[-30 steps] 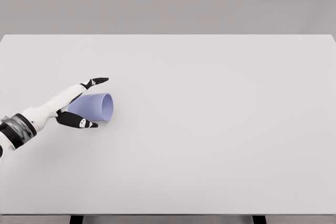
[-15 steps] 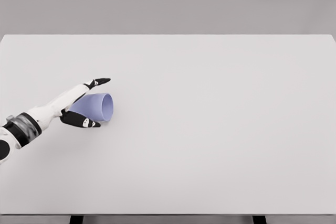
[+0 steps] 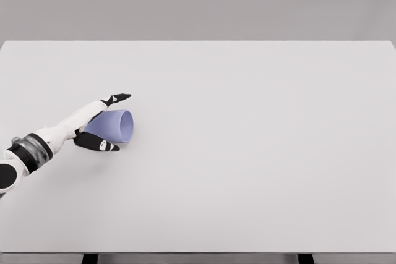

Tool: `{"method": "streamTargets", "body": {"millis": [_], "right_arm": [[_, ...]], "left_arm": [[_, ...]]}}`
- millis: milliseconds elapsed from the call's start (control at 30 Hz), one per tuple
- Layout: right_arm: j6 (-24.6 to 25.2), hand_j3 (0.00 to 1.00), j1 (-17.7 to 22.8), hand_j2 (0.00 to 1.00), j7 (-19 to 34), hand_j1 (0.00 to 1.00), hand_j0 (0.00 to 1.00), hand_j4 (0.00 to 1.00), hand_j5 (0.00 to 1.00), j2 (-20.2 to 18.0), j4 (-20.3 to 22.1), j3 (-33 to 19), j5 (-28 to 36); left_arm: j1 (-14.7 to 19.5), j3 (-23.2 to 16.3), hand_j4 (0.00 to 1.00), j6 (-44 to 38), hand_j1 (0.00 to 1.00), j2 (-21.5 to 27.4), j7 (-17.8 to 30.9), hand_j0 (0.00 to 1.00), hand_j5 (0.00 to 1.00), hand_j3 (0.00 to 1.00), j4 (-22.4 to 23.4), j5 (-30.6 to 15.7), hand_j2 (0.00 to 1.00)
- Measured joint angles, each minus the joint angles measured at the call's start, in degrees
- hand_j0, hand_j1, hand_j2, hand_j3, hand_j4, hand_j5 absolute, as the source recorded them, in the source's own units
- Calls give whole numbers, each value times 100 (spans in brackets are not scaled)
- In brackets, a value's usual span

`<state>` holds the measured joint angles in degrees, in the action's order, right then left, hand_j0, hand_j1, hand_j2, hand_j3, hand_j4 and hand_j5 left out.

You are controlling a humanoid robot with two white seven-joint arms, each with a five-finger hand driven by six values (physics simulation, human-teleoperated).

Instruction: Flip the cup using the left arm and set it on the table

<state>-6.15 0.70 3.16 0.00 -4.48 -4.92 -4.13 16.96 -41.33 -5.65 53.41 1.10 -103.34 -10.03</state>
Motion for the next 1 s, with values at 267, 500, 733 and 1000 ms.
{"method": "streamTargets", "body": {"millis": [267,500,733,1000], "right_arm": [[0,100,0,100,0,100,100,100,100,0,0,0,0],[0,100,0,100,0,100,100,100,100,0,0,0,0],[0,100,0,100,0,100,100,100,100,0,0,0,0],[0,100,0,100,0,100,100,100,100,0,0,0,0]], "left_arm": [[0,0,100,-112,100,-19,-5,100,100,100,2,28,100],[27,0,100,-194,100,-20,-8,100,100,100,5,38,100],[79,0,100,-228,100,-27,-7,100,100,100,8,88,100],[79,-2,100,-329,100,-116,-9,100,100,100,11,145,100]]}}
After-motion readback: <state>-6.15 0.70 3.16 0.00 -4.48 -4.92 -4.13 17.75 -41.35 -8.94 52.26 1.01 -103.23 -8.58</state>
